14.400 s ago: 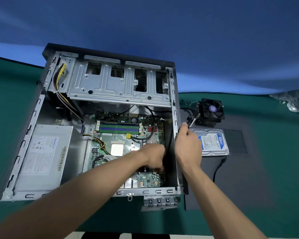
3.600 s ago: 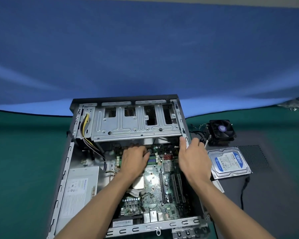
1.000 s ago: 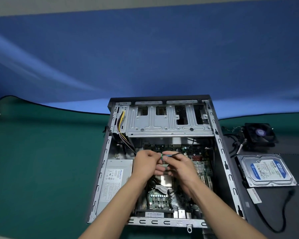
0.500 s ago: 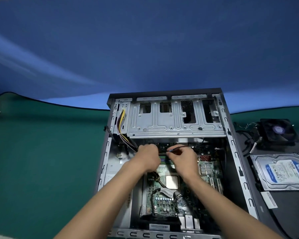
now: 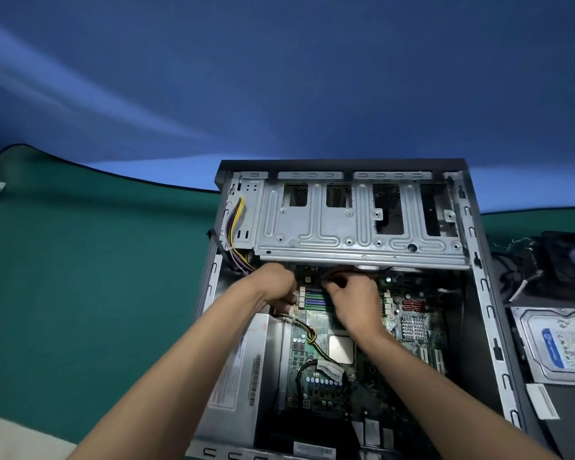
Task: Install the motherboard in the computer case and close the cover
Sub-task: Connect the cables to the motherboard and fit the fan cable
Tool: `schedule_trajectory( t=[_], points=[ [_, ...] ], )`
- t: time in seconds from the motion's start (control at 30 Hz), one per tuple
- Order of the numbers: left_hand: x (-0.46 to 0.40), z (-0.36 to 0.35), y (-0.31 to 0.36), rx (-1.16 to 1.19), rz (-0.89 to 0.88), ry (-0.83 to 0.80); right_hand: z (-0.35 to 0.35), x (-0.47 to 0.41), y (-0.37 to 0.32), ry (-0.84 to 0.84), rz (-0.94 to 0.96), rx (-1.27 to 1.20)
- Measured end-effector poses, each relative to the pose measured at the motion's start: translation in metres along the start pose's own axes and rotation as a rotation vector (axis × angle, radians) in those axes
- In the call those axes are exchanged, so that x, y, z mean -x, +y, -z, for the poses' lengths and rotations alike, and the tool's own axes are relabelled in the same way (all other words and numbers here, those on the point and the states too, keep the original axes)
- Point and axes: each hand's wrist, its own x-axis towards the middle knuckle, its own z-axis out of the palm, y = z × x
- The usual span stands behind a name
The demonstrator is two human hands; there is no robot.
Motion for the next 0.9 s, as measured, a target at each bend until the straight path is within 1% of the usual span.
schedule_trajectory(
  t=[0.07,0.2,0.4,0.57,0.7,0.8,0.9],
  points=[
    [-0.001,0.002,-0.001,0.020,0.007,-0.001,-0.003,0.002,0.002,-0.015,-0.017,0.010],
    [-0.004,0.002,-0.001,-0.026,0.070,-0.060,-0.004,0.002,0.004,-0.012,-0.002,0.048],
    [-0.015,0.004,-0.003,0.111,0.115,-0.089,0.002,0.003,0.002,-0.006,0.027,0.058],
    [-0.022,0.002,-0.007,0.095,0.122,-0.093,-0.001,-0.003,0.000,-0.003,-0.045,0.071],
    [-0.025,0.003,-0.009,0.059,0.131,-0.091,-0.006,-0.007,-0.007,-0.054,-0.020,0.090],
    [-0.025,0.004,-0.010,0.028,0.128,-0.103,-0.011,-0.013,-0.015,-0.102,-0.046,0.123],
    [-0.024,0.007,-0.011,0.035,0.122,-0.122,-0.018,-0.020,-0.021,-0.131,-0.072,0.085]
  ],
)
